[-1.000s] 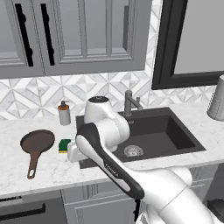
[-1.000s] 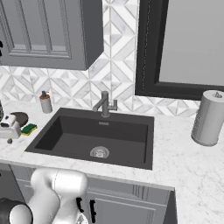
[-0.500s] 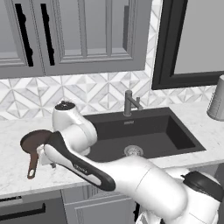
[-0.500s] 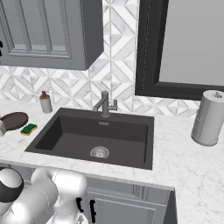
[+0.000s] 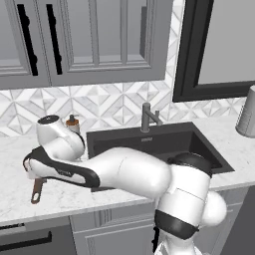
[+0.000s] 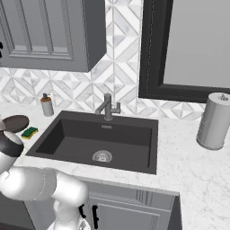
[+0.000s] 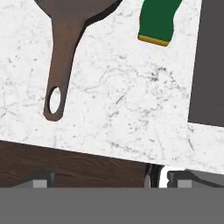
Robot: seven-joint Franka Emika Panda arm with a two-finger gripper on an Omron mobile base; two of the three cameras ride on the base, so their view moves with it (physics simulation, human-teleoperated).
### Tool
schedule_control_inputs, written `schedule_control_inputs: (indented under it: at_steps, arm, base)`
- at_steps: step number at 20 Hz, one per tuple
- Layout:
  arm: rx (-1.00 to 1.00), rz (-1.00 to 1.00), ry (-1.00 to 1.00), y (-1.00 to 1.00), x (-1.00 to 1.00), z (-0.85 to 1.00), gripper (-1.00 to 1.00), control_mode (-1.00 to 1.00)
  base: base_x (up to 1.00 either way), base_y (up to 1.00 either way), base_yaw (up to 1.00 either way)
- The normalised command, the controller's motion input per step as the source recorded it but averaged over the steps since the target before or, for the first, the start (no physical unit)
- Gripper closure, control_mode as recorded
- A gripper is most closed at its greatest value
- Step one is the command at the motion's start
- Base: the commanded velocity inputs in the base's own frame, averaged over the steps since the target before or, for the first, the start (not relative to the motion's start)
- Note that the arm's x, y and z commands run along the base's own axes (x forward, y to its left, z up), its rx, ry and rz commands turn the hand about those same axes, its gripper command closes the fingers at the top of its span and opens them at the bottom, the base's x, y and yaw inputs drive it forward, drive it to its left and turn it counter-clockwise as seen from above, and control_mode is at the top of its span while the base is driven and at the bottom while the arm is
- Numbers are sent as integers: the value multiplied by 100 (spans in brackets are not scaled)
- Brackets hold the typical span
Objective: Pick the pan and sponge and place them into the sink. Then turn on the water.
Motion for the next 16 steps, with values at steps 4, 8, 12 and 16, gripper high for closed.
schedule_control_inputs:
  at_steps: [4, 8, 12, 16]
  arm:
    - [-9, -8, 1, 51, 63, -47, -100, -100]
    - [-8, -8, 0, 50, 50, -42, -100, -100]
    - [-5, -7, 0, 37, 32, -37, -100, -100]
    - [-1, -6, 0, 23, 21, -32, -100, -100]
  base:
    - [0, 0, 0]
    - [0, 0, 0]
    - [0, 0, 0]
    - [0, 0, 0]
